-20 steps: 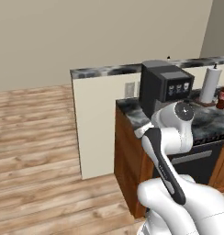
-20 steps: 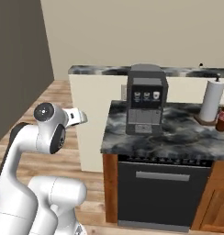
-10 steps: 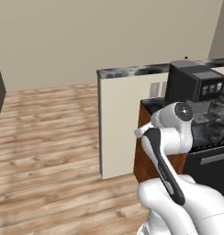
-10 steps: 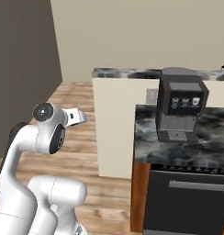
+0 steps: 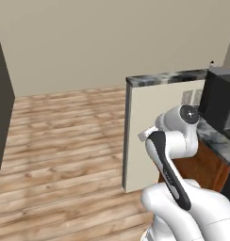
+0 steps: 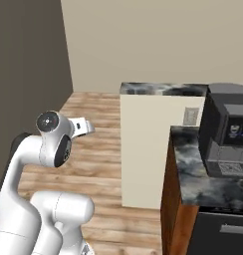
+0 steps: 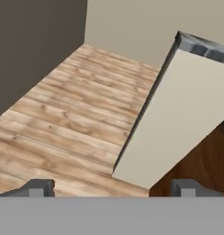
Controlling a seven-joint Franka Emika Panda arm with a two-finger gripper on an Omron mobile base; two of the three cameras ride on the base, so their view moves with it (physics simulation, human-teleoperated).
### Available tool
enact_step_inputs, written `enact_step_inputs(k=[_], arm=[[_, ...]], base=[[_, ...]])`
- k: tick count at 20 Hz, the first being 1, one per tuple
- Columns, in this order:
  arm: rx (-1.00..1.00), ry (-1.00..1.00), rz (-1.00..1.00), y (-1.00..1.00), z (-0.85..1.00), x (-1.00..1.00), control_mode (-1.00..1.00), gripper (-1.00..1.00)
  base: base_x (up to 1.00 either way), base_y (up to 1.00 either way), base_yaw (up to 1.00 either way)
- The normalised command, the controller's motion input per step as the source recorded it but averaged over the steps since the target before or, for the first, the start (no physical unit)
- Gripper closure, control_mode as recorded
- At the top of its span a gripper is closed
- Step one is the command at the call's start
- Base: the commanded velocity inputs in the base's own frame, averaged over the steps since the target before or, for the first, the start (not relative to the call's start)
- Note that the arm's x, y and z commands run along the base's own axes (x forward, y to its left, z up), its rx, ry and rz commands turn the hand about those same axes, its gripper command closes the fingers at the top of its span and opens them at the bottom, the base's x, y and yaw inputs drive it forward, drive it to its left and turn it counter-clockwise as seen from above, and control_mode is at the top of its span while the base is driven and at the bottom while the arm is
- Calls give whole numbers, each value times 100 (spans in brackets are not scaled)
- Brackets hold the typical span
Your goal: Place the large bottle from the dining counter next to the other large bottle outside the sink, and place the small bottle from the dining counter next to the other small bottle inside the sink.
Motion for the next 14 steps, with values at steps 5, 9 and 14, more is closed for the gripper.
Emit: enact_step_inputs(k=[5,9,14], arm=[[0,0,0,0,0,0,100,-100],[0,0,0,0,0,0,100,-100],[0,0,0,0,0,0,100,-100]], base=[[54,74,0],[67,65,0],[71,55,0]])
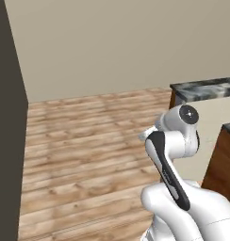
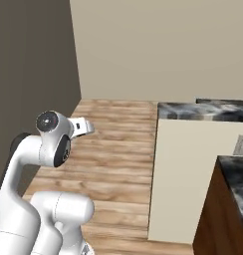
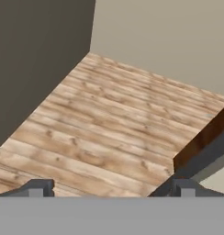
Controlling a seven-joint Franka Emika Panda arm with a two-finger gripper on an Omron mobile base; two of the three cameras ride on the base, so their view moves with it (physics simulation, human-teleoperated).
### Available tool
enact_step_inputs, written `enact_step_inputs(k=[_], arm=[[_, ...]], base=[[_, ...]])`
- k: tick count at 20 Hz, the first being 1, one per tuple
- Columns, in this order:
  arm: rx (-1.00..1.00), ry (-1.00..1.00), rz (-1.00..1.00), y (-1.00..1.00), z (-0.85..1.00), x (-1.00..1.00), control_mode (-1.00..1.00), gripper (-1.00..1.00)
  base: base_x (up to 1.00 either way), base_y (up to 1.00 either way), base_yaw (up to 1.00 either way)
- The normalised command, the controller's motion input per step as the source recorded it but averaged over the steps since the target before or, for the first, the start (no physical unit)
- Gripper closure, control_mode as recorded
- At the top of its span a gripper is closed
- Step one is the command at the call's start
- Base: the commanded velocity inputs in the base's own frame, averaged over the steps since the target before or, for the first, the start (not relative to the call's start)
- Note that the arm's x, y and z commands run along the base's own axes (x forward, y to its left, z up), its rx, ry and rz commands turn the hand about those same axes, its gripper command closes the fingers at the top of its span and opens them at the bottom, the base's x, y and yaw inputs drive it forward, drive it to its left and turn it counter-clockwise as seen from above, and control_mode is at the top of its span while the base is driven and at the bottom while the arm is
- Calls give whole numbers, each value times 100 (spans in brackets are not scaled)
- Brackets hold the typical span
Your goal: Place the large bottle from the dining counter next to the other large bottle outside the sink, and place the small bottle from the dining counter next to the other small bottle inside the sink.
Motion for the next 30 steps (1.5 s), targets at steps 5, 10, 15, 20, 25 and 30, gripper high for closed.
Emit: enact_step_inputs(k=[5,10,15,20,25,30], arm=[[0,0,0,0,0,0,100,-100],[0,0,0,0,0,0,100,-100],[0,0,0,0,0,0,100,-100],[0,0,0,0,0,0,100,-100],[0,0,0,0,0,0,100,-100],[0,0,0,0,0,0,100,-100]], base=[[78,46,0],[80,37,0],[88,23,0],[93,15,-6],[76,13,-28],[76,16,-47]])
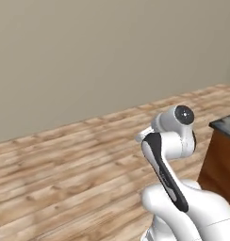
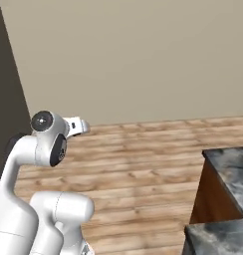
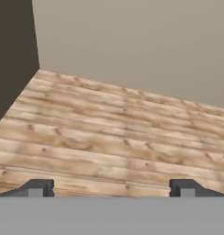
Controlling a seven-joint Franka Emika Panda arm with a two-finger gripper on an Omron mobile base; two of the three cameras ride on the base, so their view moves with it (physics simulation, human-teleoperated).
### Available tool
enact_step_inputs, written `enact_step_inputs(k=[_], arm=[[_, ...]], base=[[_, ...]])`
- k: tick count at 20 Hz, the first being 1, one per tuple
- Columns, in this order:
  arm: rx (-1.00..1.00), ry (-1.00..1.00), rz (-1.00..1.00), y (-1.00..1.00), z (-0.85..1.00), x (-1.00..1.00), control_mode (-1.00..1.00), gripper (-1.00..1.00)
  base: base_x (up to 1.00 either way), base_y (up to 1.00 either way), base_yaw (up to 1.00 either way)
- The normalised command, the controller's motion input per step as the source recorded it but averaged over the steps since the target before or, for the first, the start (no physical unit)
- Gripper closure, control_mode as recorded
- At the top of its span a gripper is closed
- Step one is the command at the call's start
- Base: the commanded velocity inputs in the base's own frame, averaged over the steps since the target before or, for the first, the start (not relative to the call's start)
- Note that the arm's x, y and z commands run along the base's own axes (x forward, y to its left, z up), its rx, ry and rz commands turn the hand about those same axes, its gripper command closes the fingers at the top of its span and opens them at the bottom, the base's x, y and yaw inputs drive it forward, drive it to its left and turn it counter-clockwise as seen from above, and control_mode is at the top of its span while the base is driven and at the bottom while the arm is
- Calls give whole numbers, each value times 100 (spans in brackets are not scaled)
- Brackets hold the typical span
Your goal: Place the large bottle from the dining counter next to the other large bottle outside the sink, and place the small bottle from the dining counter next to the other small bottle inside the sink.
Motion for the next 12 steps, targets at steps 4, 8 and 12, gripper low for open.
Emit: enact_step_inputs(k=[4,8,12], arm=[[0,0,0,0,0,0,100,-100],[0,0,0,0,0,0,100,-100],[0,0,0,0,0,0,100,-100]], base=[[74,23,-48],[79,37,-39],[86,42,-40]])
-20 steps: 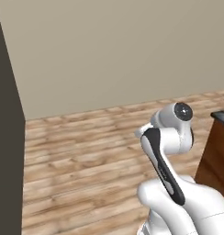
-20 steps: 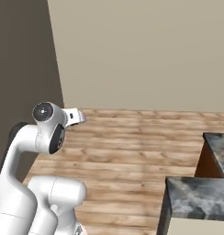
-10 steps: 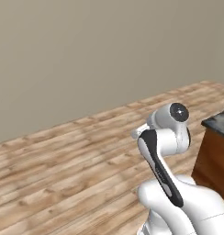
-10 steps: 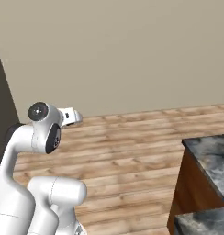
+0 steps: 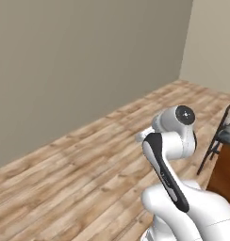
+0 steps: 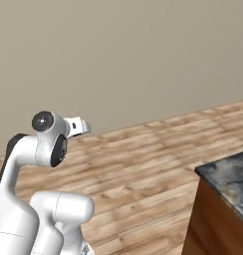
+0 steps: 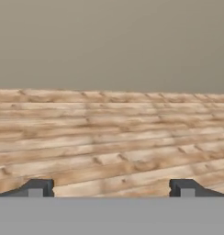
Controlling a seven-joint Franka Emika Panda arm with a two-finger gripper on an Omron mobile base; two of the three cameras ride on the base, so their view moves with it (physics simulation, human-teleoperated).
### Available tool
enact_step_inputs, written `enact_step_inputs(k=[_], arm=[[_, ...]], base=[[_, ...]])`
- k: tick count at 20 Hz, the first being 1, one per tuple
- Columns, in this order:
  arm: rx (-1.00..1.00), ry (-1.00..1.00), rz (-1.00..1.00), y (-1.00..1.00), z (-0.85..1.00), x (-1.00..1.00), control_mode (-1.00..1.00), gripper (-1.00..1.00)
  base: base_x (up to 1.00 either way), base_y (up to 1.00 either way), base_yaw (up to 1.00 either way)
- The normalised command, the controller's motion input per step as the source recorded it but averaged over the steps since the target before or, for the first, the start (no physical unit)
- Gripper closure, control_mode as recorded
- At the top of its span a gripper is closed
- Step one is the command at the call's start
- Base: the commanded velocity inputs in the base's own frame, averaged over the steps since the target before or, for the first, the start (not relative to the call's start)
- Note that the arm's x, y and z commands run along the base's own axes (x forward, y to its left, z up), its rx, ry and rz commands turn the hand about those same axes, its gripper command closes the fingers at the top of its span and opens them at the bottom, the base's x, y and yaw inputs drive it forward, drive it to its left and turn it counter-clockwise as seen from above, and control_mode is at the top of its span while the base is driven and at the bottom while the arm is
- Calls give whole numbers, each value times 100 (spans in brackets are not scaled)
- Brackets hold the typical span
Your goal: Place the large bottle from the dining counter next to the other large bottle outside the sink, and place the small bottle from the dining counter next to the other small bottle inside the sink.
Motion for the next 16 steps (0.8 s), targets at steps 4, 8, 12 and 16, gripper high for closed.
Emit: enact_step_inputs(k=[4,8,12,16], arm=[[0,0,0,0,0,0,100,-100],[0,0,0,0,0,0,100,-100],[0,0,0,0,0,0,100,-100],[0,0,0,0,0,0,100,-100]], base=[[89,41,-42],[84,35,-41],[83,30,-42],[83,32,-46]])
